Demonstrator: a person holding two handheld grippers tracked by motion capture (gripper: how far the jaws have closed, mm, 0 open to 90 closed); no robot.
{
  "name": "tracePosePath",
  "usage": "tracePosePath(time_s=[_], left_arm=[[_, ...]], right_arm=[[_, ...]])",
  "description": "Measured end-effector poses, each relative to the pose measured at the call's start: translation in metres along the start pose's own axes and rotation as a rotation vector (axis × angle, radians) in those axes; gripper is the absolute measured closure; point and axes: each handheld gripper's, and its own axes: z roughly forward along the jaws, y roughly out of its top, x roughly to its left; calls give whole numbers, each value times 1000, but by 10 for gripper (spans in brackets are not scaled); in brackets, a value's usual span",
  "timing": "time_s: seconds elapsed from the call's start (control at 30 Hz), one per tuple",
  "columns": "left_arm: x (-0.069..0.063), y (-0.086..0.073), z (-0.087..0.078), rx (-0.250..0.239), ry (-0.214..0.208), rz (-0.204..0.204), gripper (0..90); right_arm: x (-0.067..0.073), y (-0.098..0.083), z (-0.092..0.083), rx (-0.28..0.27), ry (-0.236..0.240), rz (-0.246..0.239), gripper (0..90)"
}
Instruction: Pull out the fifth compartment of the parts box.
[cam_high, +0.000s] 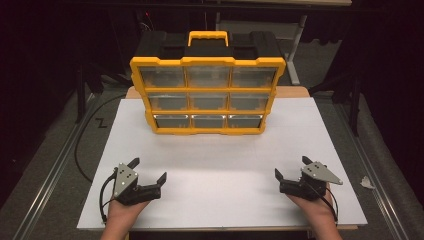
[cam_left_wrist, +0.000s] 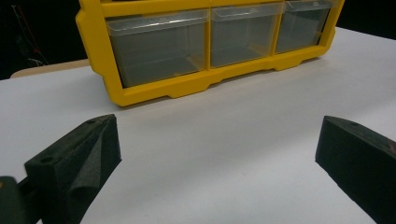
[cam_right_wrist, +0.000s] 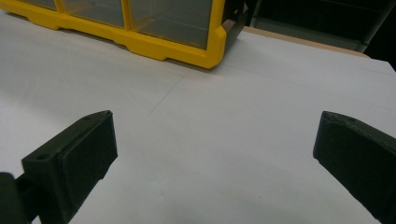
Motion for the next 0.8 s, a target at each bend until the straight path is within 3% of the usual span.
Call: tracePosePath(time_s=[0.37, 0.8], left_arm=[[0, 0, 1, -4, -6, -3, 8], [0, 0, 1, -10, -9, -3, 7]], right_arm=[[6, 7, 17, -23, 6, -35, 7], [10, 18, 45, -37, 13, -23, 7]])
